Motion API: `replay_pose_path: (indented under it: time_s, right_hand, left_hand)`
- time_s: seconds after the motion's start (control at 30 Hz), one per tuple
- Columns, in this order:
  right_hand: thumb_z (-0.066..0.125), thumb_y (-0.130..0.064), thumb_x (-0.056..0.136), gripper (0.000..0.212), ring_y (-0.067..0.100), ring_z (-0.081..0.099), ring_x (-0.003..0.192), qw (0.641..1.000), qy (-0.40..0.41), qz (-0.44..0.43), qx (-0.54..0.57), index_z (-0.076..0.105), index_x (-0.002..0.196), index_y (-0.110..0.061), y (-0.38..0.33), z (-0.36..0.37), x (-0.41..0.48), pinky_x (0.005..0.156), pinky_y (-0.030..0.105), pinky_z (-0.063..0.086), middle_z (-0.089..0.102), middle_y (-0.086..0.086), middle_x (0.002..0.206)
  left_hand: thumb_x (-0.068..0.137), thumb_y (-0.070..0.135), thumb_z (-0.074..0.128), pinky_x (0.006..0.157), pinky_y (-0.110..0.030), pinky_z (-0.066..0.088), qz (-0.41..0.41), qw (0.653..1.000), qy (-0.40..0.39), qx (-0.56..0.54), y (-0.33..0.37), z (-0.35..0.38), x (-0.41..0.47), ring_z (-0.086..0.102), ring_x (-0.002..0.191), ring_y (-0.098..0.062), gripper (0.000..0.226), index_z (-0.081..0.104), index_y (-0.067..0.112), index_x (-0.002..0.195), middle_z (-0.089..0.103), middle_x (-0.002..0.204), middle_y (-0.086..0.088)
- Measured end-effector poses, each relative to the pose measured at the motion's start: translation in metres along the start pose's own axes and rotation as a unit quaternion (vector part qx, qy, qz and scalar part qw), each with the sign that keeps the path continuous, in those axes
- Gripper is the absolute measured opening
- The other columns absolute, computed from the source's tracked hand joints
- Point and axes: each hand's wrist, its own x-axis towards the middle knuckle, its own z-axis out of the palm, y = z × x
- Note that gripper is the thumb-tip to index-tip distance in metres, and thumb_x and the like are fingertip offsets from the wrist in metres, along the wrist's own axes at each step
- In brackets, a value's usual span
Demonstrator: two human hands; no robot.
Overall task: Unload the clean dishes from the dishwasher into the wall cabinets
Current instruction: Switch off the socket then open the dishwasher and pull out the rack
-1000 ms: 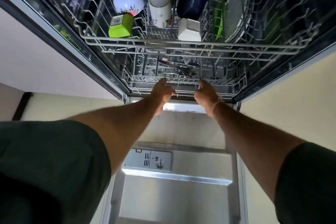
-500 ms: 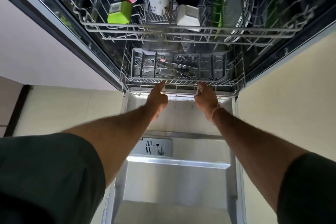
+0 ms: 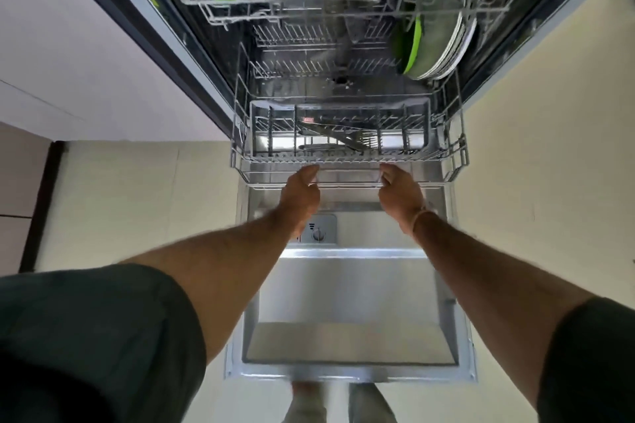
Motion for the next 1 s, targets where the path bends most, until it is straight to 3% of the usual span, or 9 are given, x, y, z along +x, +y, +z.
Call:
replay_pose_path:
  time_s: [0.07,0.13,0.23,0.3,0.4,0.57,0.7,0.83,1.0]
  right_hand:
    - [0.038,0.009,0.077,0.073,0.024,0.051,0.129,1.0,-0.001,0.004,0.019,0.046,0.144,-0.02,0.01,0.007,-0.015,0.107,0.039,0.045,0.054,0.008,0.142]
    - [0.04,0.009,0.079,0.07,0.024,0.052,0.13,1.0,0.012,0.005,0.012,0.048,0.143,-0.017,0.021,0.011,-0.028,0.11,0.034,0.041,0.055,0.008,0.14]
    - [0.041,0.009,0.082,0.062,0.027,0.053,0.126,1.0,0.026,-0.008,-0.006,0.05,0.14,-0.012,0.034,0.015,-0.053,0.108,0.034,0.042,0.058,0.012,0.134]
    - [0.039,0.01,0.08,0.062,0.026,0.056,0.118,1.0,0.024,-0.013,-0.011,0.053,0.137,-0.011,0.043,0.018,-0.068,0.103,0.035,0.045,0.062,0.012,0.125]
    - [0.039,0.01,0.076,0.061,0.018,0.051,0.1,1.0,0.014,-0.006,-0.023,0.057,0.13,-0.011,0.058,0.023,-0.092,0.08,0.022,0.04,0.058,0.003,0.106]
    - [0.041,0.011,0.079,0.07,0.024,0.051,0.129,1.0,-0.003,0.024,0.013,0.046,0.144,-0.014,0.082,0.03,-0.131,0.11,0.033,0.04,0.053,0.009,0.142]
    - [0.04,0.01,0.077,0.073,0.022,0.05,0.13,0.998,-0.035,0.045,0.022,0.043,0.145,-0.015,0.103,0.033,-0.164,0.107,0.028,0.039,0.052,0.007,0.143]
    - [0.041,0.012,0.074,0.075,0.022,0.048,0.133,0.997,-0.036,0.054,0.039,0.043,0.145,-0.013,0.123,0.04,-0.195,0.113,0.036,0.038,0.05,0.009,0.144]
    - [0.04,0.019,0.076,0.078,0.022,0.044,0.137,0.994,-0.036,0.072,0.075,0.039,0.148,-0.012,0.137,0.046,-0.229,0.114,0.04,0.037,0.045,0.011,0.149]
  left_hand:
    - [0.095,-0.007,0.046,0.075,-0.014,0.055,0.004,1.0,0.003,-0.004,-0.012,0.003,-0.013,0.059,0.122,-0.022,0.053,0.05,0.017,0.143,0.053,0.145,-0.005]
    - [0.096,-0.005,0.045,0.097,-0.037,0.052,-0.002,1.0,0.007,-0.01,-0.023,0.006,-0.026,0.059,0.124,-0.025,0.052,0.051,0.018,0.142,0.055,0.143,-0.004]
    - [0.098,-0.006,0.043,0.109,-0.034,0.042,-0.005,1.0,-0.007,-0.016,-0.038,0.009,-0.049,0.052,0.131,-0.021,0.05,0.049,0.015,0.143,0.053,0.144,-0.005]
    - [0.098,-0.006,0.043,0.111,-0.033,0.04,-0.008,1.0,-0.014,-0.021,-0.047,0.01,-0.064,0.05,0.133,-0.019,0.05,0.048,0.013,0.144,0.053,0.145,-0.006]
    - [0.098,-0.007,0.044,0.113,-0.035,0.04,-0.017,0.999,-0.016,-0.03,-0.062,0.013,-0.084,0.049,0.134,-0.019,0.05,0.048,0.012,0.144,0.053,0.145,-0.006]
    - [0.099,-0.004,0.047,0.112,-0.036,0.04,-0.04,0.999,-0.002,-0.032,-0.091,0.022,-0.116,0.055,0.128,-0.021,0.045,0.055,0.012,0.139,0.058,0.139,-0.005]
    - [0.097,-0.004,0.047,0.107,-0.027,0.042,-0.059,0.998,0.01,-0.034,-0.114,0.028,-0.146,0.058,0.124,-0.021,0.043,0.058,0.012,0.135,0.062,0.132,-0.005]
    - [0.096,0.003,0.048,0.107,-0.039,0.047,-0.054,0.998,0.012,-0.01,-0.134,0.03,-0.175,0.059,0.122,-0.022,0.04,0.059,0.014,0.134,0.063,0.13,-0.006]
    - [0.095,-0.008,0.048,0.11,-0.04,0.044,-0.062,0.998,0.005,-0.013,-0.158,0.035,-0.204,0.06,0.121,-0.02,0.045,0.057,0.011,0.136,0.064,0.131,-0.009]
